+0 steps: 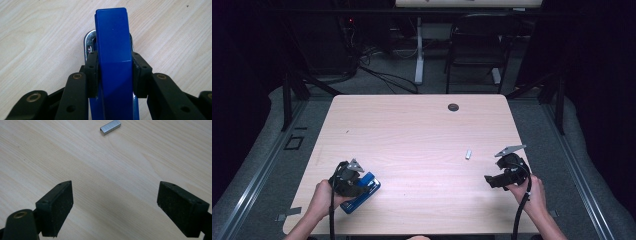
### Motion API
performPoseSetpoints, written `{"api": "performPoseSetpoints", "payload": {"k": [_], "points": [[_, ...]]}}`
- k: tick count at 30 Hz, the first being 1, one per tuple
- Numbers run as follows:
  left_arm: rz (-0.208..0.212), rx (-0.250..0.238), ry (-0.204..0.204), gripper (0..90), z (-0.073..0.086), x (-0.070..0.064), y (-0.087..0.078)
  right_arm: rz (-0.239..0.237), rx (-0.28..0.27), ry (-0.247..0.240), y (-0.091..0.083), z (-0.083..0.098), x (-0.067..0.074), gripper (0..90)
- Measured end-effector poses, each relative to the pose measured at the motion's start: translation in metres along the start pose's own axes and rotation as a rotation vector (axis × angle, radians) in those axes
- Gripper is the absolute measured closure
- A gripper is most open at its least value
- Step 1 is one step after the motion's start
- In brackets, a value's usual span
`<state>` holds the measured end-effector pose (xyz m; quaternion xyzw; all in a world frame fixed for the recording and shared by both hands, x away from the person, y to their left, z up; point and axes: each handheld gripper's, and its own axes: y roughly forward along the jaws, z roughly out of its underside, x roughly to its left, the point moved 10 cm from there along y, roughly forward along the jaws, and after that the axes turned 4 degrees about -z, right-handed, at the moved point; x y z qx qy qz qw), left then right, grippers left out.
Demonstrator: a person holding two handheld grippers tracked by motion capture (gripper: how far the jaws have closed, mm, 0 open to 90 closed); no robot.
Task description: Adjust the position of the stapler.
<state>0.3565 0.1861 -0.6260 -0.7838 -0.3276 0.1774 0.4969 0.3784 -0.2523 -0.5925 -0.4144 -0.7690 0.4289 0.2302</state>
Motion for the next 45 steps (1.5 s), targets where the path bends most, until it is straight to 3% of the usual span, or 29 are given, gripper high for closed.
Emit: {"api": "performPoseSetpoints", "payload": {"k": [16, 45], "points": [[0.023, -0.027, 0.081, 65.7, -0.023, -0.009, 0.011, 0.002, 0.001, 0.003, 0.000, 0.000, 0.000, 13.1], [0.088, -0.068, 0.186, 65.9, -0.059, -0.032, 0.028, -0.009, 0.013, 0.003, 0.001, 0.002, 0.000, 13.2]]}}
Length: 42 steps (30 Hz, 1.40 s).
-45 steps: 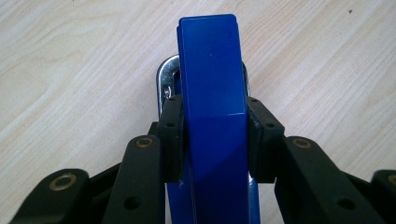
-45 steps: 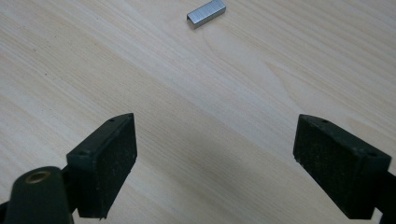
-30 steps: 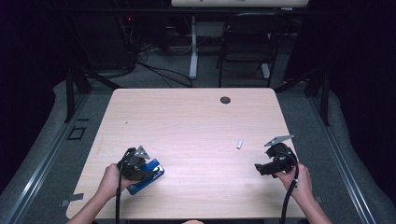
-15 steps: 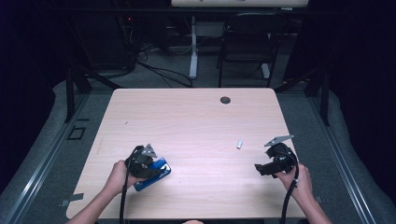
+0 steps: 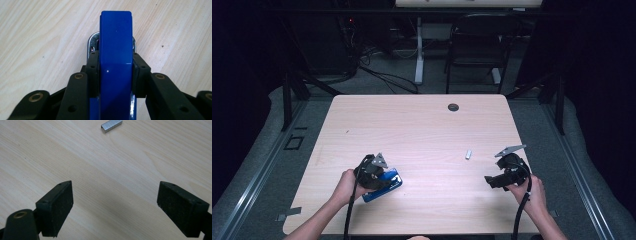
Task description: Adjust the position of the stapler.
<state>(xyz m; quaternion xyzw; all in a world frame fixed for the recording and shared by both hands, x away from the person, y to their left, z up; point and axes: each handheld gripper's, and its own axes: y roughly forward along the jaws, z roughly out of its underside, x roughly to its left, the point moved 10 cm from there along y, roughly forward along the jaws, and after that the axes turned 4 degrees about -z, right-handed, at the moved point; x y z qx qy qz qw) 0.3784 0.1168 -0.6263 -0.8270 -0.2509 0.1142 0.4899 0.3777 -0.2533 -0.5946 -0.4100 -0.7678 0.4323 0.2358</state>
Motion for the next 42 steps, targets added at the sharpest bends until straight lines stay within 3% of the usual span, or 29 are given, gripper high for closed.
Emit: {"api": "performPoseSetpoints", "payload": {"k": [6, 24, 28, 36, 42], "points": [[0.032, -0.009, 0.056, 66.0, -0.011, -0.006, 0.006, -0.003, 0.002, 0.003, 0.001, 0.001, 0.000, 13.1], [0.092, -0.036, 0.169, 65.9, -0.042, -0.030, 0.022, -0.012, 0.011, 0.002, 0.002, 0.002, 0.002, 13.2], [0.111, -0.048, 0.196, 65.9, -0.050, -0.036, 0.026, -0.007, 0.016, 0.001, 0.003, 0.002, 0.001, 13.2], [0.161, -0.067, 0.287, 65.9, -0.071, -0.058, 0.036, -0.015, 0.018, 0.006, 0.003, 0.003, 0.002, 13.2], [0.185, -0.075, 0.318, 65.9, -0.079, -0.064, 0.042, -0.014, 0.023, -0.001, 0.003, 0.003, 0.002, 13.2]]}}
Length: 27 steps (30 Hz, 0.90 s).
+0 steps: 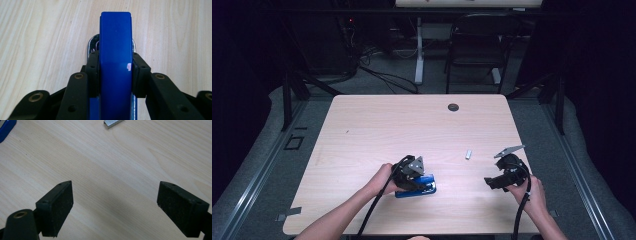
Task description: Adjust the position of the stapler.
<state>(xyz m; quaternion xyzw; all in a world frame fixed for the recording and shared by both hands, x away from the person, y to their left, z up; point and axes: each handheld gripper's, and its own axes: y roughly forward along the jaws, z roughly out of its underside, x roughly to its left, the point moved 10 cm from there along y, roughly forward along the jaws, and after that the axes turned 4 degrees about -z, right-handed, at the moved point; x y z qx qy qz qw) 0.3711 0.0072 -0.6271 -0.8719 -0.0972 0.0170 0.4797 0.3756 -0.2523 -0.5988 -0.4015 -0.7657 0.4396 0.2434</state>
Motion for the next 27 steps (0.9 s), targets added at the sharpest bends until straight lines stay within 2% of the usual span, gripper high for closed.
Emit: {"api": "performPoseSetpoints", "payload": {"k": [2, 9, 13, 15, 16, 18, 20, 21, 27], "points": [[0.016, -0.015, 0.006, 65.8, -0.002, -0.001, 0.002, -0.003, 0.006, -0.005, 0.001, 0.000, 0.000, 13.2], [0.025, -0.021, 0.025, 65.7, -0.003, -0.001, 0.002, -0.008, 0.012, -0.008, 0.002, 0.000, 0.001, 13.2], [0.045, -0.028, 0.035, 65.7, -0.005, -0.003, 0.004, -0.009, 0.011, -0.007, 0.002, 0.000, 0.002, 13.2], [0.067, -0.016, 0.047, 65.7, -0.006, -0.005, 0.004, -0.009, 0.012, -0.007, 0.002, 0.000, 0.002, 13.2], [0.053, -0.028, 0.053, 65.7, -0.009, -0.005, 0.006, -0.007, 0.010, -0.005, 0.002, 0.000, 0.002, 13.2], [0.079, -0.021, 0.061, 65.6, -0.011, -0.008, 0.006, -0.008, 0.012, -0.005, 0.002, 0.001, 0.002, 13.2], [0.081, -0.022, 0.062, 65.6, -0.012, -0.009, 0.007, -0.007, 0.010, -0.008, 0.003, 0.001, 0.001, 13.2], [0.067, -0.030, 0.066, 65.6, -0.013, -0.008, 0.009, -0.013, 0.012, -0.004, 0.003, 0.001, 0.002, 13.2], [0.091, -0.032, 0.073, 65.3, -0.018, -0.013, 0.011, -0.014, 0.014, -0.005, 0.004, 0.001, 0.003, 13.2]]}}
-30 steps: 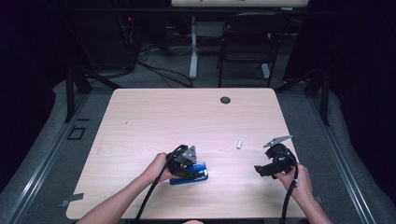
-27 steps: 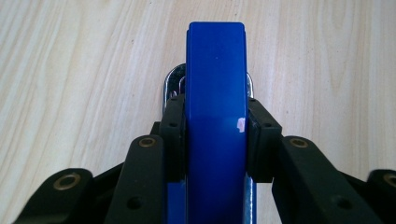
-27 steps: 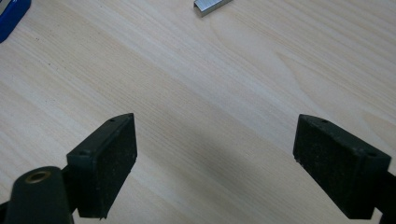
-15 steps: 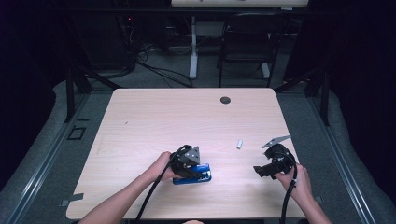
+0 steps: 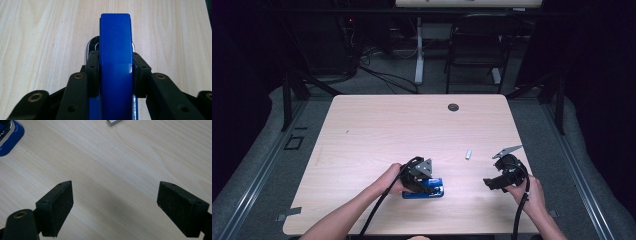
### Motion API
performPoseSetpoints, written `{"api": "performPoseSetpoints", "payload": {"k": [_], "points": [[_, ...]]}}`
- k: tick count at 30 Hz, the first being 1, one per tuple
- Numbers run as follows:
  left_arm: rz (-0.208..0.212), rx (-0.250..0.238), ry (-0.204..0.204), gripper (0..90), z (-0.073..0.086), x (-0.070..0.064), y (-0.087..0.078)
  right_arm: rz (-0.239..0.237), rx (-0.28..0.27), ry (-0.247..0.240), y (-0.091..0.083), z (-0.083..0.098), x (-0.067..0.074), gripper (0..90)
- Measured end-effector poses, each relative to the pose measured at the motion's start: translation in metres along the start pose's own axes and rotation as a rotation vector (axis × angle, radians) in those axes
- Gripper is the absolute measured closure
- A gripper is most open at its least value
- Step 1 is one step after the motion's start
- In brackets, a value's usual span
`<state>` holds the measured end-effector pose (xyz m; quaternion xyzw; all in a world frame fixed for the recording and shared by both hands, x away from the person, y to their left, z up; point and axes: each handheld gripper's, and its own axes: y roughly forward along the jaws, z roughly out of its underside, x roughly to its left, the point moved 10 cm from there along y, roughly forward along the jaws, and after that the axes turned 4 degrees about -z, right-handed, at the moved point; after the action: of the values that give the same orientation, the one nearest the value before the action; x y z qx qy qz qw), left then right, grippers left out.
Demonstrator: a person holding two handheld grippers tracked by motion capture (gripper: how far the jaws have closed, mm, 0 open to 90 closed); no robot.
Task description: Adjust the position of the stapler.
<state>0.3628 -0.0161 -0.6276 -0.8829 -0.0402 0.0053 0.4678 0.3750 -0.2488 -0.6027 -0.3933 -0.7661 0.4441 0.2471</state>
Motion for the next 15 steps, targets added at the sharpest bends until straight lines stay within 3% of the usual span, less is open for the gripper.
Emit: {"api": "performPoseSetpoints", "payload": {"k": [5, 7, 9, 11, 15], "points": [[0.006, -0.023, -0.048, 62.6, -0.002, 0.000, 0.001, 0.001, 0.008, -0.009, -0.001, 0.001, 0.000, 13.2], [-0.008, -0.010, -0.072, 48.6, -0.004, -0.002, 0.003, -0.004, 0.000, -0.004, -0.001, 0.000, 0.001, 13.2], [-0.010, -0.011, -0.081, 46.2, -0.004, -0.003, 0.004, -0.002, -0.001, -0.005, -0.001, 0.000, 0.001, 13.2], [-0.031, -0.008, -0.102, 36.9, -0.005, -0.002, 0.005, 0.000, 0.002, -0.009, -0.001, 0.001, 0.000, 13.3], [-0.059, -0.045, -0.159, 33.0, -0.012, 0.004, 0.001, -0.003, -0.005, -0.010, -0.001, 0.000, 0.001, 13.3]]}}
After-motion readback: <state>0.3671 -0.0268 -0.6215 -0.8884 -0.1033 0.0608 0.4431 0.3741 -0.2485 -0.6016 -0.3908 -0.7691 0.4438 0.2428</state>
